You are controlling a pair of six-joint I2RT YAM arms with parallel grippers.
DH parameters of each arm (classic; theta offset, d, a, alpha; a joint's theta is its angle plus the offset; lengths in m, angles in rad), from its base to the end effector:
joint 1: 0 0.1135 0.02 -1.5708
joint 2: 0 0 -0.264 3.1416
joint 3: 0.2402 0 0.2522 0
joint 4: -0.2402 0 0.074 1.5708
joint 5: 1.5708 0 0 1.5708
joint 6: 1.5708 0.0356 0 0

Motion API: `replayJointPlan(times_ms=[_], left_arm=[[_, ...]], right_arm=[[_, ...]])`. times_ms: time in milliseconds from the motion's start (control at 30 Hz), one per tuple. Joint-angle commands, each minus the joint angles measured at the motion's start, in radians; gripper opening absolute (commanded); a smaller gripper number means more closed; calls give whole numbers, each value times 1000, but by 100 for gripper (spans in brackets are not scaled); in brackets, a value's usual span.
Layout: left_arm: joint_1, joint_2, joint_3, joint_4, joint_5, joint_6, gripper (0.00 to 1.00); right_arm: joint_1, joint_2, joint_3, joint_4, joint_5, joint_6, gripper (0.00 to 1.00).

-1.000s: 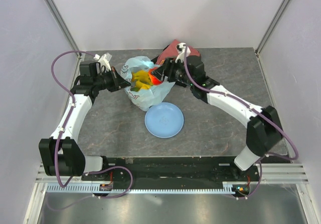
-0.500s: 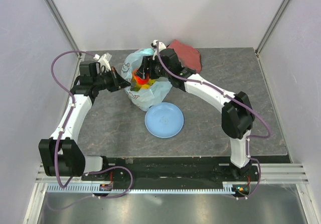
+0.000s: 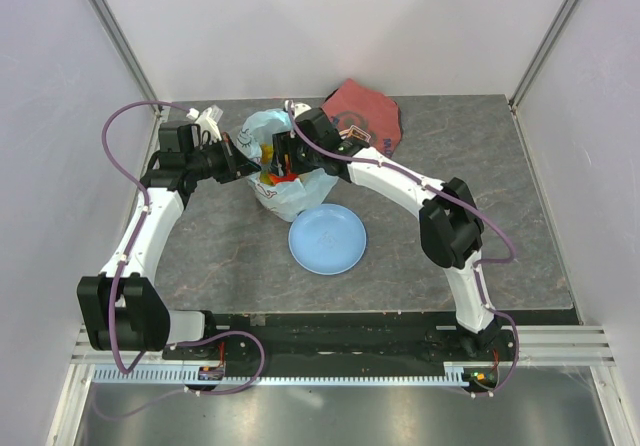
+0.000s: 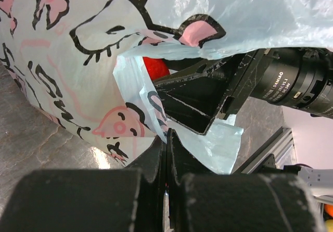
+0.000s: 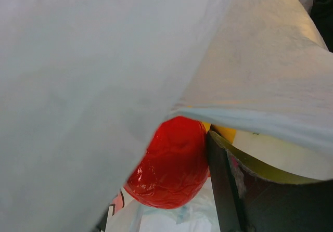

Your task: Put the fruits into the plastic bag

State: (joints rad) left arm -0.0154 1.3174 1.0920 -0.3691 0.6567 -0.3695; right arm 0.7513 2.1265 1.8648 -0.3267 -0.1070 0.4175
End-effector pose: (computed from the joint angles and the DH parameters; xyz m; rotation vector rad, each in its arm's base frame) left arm 0.2903 -0.0262 0.3156 0.0042 2.1682 -0.9301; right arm 0.3646 0.3457 0.2716 -0.4398 2.2203 0.7687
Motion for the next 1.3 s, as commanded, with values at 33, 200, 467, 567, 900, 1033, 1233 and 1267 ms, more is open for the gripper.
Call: replayJointPlan(times_ms=[33,200,467,567,900,1033,1233,1267], left_arm=[[-3,20,39,6,21,35,2],[-3,19,39,6,18,37,2],[-3,22,32,6,18,37,1],[-3,28,35,9,23,32,2],[-4,28,29,10,32,30,2],[-4,22,26,10,29,30,1],[-4,19,26,13,27,30,1],[-4,17,26,13,29,30,1]], right_arm=[[2,9,74,-5,-8,-26,65],[-1,-19,88,-3,4,-31,72],[-4,-128,18,-9,21,-31,77],[-4,-139,-24,-8,4,-23,77],[22,6,91,-24,-37,-39,79],[28,6,91,-26,-25,-55,93],[26,-29,80,-25,13,-65,95],[25,-55,73,-22,20,-66,95]])
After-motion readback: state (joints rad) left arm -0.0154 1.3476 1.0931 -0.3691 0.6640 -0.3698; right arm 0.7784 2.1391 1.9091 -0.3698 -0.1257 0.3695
